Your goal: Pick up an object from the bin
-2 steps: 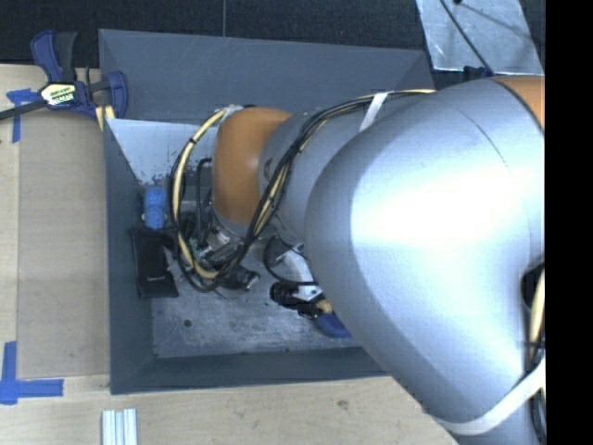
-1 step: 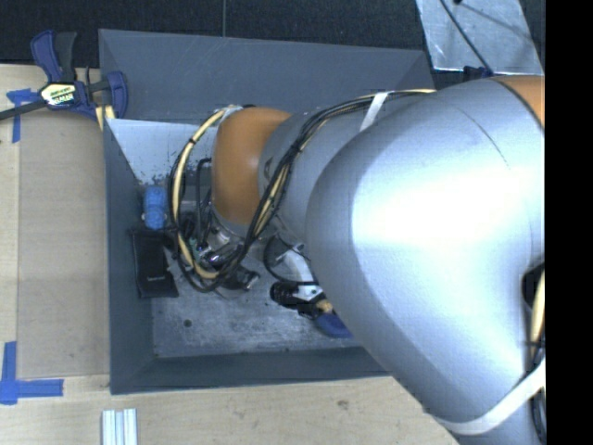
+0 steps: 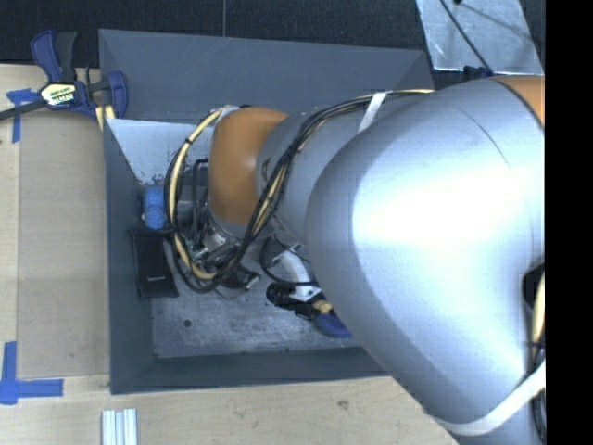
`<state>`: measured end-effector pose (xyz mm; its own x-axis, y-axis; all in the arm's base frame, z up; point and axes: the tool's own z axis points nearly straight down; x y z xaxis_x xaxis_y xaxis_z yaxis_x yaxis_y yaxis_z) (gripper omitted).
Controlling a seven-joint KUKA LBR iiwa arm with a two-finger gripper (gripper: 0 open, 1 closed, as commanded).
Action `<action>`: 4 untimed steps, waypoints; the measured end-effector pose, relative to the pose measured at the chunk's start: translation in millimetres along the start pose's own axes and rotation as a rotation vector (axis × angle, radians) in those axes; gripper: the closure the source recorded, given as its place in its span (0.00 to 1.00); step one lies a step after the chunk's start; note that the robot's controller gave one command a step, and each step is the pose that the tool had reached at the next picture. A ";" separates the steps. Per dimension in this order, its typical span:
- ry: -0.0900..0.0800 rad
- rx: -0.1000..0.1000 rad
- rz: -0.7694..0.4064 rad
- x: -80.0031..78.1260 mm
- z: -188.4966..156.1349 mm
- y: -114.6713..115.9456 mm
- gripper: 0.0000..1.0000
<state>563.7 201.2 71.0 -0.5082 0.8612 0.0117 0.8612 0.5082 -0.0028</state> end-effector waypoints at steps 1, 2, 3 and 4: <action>-0.011 0.003 -0.004 0.2 -6.6 -2.4 1.00; -0.012 0.001 -0.004 0.0 -24.2 -4.6 1.00; -0.012 0.001 -0.006 -0.5 -52.1 -6.4 1.00; -0.010 0.008 -0.006 -0.6 -50.0 -9.1 1.00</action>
Offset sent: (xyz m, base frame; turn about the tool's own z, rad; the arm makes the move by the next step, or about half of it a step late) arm -0.0001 0.0000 0.0098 0.0000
